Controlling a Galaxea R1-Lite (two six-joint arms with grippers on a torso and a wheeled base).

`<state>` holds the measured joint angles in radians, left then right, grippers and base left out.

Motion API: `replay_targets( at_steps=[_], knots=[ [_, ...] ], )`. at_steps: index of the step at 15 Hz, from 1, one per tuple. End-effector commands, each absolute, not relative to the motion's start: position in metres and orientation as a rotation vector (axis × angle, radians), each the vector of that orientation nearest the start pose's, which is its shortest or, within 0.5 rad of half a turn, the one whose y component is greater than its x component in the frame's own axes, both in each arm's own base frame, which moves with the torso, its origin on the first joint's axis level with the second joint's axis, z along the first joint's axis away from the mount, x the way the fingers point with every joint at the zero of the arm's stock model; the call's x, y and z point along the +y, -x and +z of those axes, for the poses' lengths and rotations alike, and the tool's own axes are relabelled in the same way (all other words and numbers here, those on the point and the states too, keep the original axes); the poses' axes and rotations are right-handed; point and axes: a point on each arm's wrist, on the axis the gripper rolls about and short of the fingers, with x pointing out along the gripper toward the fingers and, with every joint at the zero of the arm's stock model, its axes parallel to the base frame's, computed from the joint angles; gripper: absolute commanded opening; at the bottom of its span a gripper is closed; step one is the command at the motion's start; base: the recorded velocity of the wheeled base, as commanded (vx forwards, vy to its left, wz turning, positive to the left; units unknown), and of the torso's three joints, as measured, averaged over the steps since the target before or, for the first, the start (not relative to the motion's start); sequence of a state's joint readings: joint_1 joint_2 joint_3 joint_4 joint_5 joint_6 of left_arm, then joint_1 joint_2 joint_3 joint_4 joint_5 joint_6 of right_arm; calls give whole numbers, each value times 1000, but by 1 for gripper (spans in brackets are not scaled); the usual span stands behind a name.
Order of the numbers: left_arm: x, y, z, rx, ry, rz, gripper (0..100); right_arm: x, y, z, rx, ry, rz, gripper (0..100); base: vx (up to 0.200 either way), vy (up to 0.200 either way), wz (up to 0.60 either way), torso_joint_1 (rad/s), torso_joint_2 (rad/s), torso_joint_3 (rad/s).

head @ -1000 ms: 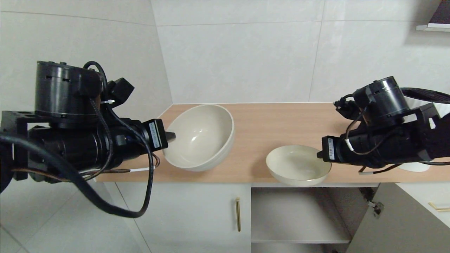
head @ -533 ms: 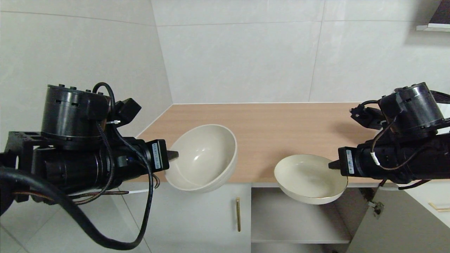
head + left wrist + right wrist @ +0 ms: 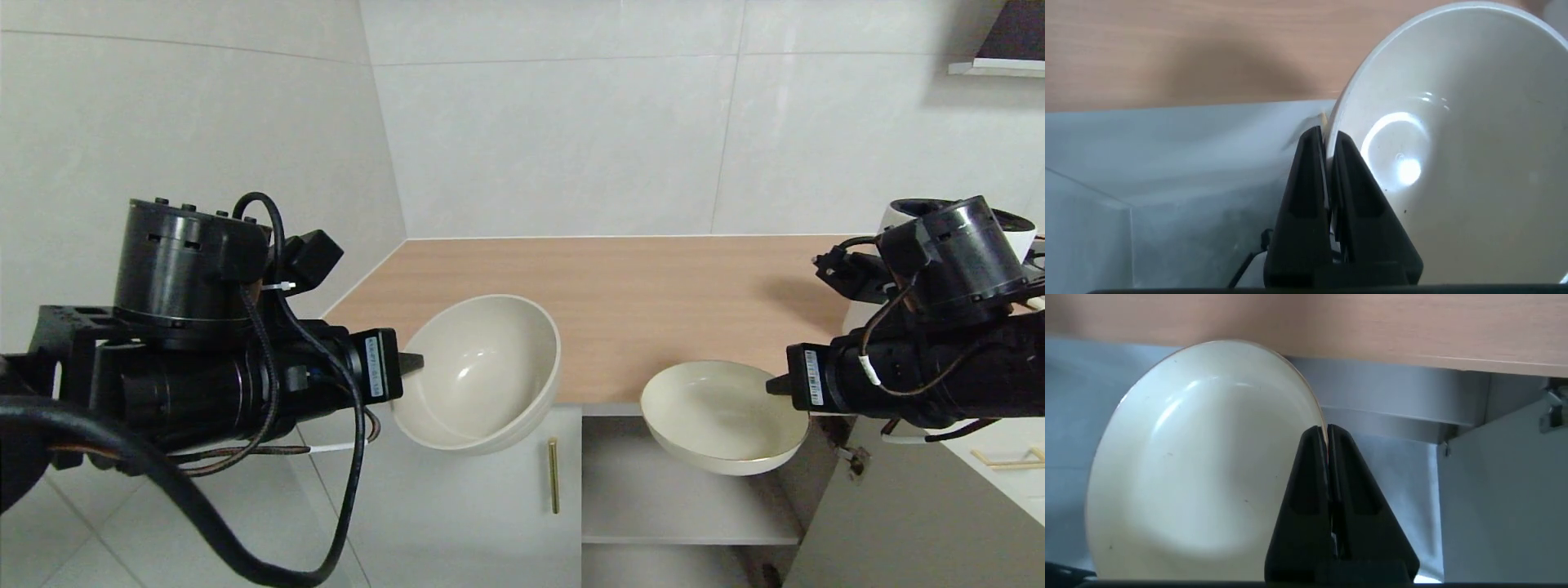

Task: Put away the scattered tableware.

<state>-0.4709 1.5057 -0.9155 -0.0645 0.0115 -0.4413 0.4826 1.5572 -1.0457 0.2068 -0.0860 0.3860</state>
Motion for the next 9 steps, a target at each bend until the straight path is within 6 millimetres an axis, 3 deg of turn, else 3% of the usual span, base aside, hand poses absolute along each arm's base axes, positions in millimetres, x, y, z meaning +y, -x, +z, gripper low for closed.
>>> replay_targets(
  at_steps=[1, 6, 9],
  knots=[
    [-117, -230, 212, 607, 296, -324, 0, 122, -236, 209, 769, -158, 236, 0, 0, 0, 0, 0, 0, 0],
    [-119, -233, 206, 628, 289, -317, 0, 123, -238, 205, 781, -153, 231, 0, 0, 0, 0, 0, 0, 0],
    [-119, -234, 205, 632, 289, -317, 0, 123, -239, 204, 785, -150, 230, 0, 0, 0, 0, -113, 276, 160]
  ],
)
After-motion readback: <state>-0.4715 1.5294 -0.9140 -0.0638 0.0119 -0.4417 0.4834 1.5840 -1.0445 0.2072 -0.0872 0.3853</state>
